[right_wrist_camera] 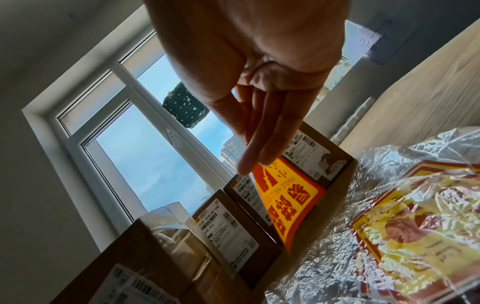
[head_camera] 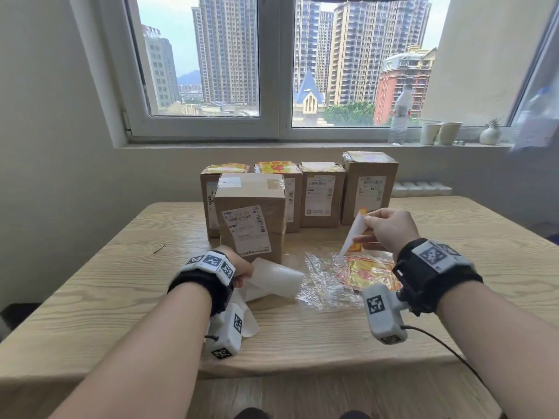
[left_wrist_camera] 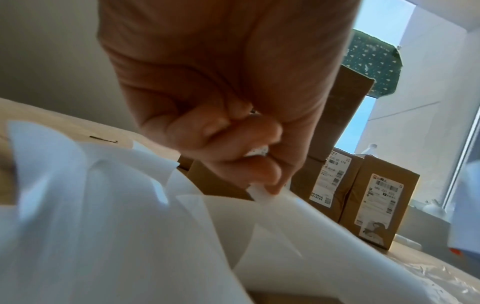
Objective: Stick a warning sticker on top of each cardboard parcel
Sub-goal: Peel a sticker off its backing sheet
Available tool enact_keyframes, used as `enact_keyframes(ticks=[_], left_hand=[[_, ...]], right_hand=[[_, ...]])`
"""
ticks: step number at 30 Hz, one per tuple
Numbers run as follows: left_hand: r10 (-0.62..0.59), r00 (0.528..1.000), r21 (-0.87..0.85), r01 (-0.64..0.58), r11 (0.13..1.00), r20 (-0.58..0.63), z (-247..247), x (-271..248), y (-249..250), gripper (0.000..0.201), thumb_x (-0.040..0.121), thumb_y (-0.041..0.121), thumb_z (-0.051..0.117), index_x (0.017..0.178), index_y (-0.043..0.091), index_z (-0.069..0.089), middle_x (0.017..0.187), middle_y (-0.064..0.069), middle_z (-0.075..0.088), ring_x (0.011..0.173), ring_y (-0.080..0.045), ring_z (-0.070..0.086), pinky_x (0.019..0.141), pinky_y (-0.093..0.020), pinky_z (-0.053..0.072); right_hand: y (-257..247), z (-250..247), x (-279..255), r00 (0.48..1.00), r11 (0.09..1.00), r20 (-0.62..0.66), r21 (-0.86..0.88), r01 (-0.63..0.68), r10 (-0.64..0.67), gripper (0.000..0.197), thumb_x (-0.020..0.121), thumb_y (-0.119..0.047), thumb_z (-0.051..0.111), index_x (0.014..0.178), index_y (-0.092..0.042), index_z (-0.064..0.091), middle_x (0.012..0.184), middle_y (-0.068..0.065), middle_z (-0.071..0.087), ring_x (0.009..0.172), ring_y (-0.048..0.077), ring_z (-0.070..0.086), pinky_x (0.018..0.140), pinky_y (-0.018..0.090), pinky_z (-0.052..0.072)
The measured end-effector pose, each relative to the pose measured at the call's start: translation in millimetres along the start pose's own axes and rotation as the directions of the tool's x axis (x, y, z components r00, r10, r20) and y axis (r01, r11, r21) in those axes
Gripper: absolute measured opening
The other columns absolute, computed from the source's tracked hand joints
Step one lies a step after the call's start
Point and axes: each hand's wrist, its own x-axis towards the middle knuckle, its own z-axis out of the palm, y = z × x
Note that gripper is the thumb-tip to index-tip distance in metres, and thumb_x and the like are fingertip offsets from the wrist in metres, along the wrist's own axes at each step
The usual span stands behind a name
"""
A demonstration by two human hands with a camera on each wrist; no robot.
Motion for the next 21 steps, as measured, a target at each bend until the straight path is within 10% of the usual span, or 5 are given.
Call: enact_keyframes(ticks=[4,10,15,21], left_hand=[[0.061,0.997,0.120,-0.055,0.991,-0.049,-7.8,-4.4,3.8,0.009,0.072,0.015,0.070,0.077,0.007,0.070,0.063,-0.001,0.070,0.039,-0.009,0.051,0.047,-0.016,0.043],[0.187,0.977,-0.201,-0.164,0.966,0.102,-14.6,-17.5,28.1,0.015,0.086,0.003,0.062,0.096,-0.007,0.066,0.064,-0.011,0.069,0.033,-0.007,0.046,0.034,-0.014,0.036],[0.363,0.910,-0.382,-0.269,0.884,0.199,-20.0,-40.9,62.1,0.030,0.097,0.022,0.054,0.100,-0.004,0.068,0.078,-0.011,0.071,0.047,-0.010,0.063,0.045,-0.019,0.053],[0.250,0.968,-0.659,-0.176,0.732,0.019,-21.5,-47.6,80.7,0.062,0.100,0.051,0.031,0.100,-0.003,0.060,0.089,-0.021,0.069,0.067,-0.026,0.068,0.068,-0.032,0.057]], right_hand=[[-4.1,2.1,-1.5,0.999,0.999,0.024,0.032,0.040,-0.041,0.010,0.096,-0.012,0.055,0.088,-0.011,0.062,0.094,0.017,0.069,0.066,0.023,0.073,0.065,0.035,0.060],[-19.3,2.3,-5.3,0.977,0.977,0.030,0.008,0.212,-0.212,0.010,0.091,-0.012,0.063,0.082,-0.012,0.068,0.092,0.012,0.074,0.078,0.022,0.073,0.077,0.041,0.060],[-35.4,3.7,-20.4,0.904,0.902,0.081,-0.075,0.426,-0.420,0.013,0.082,-0.013,0.071,0.077,-0.025,0.070,0.083,-0.002,0.072,0.083,0.016,0.068,0.080,0.032,0.056],[-44.4,6.3,-36.7,0.828,0.832,0.107,-0.011,0.554,-0.550,0.030,0.077,-0.001,0.073,0.078,-0.031,0.070,0.086,-0.010,0.074,0.087,0.007,0.071,0.089,0.035,0.057]])
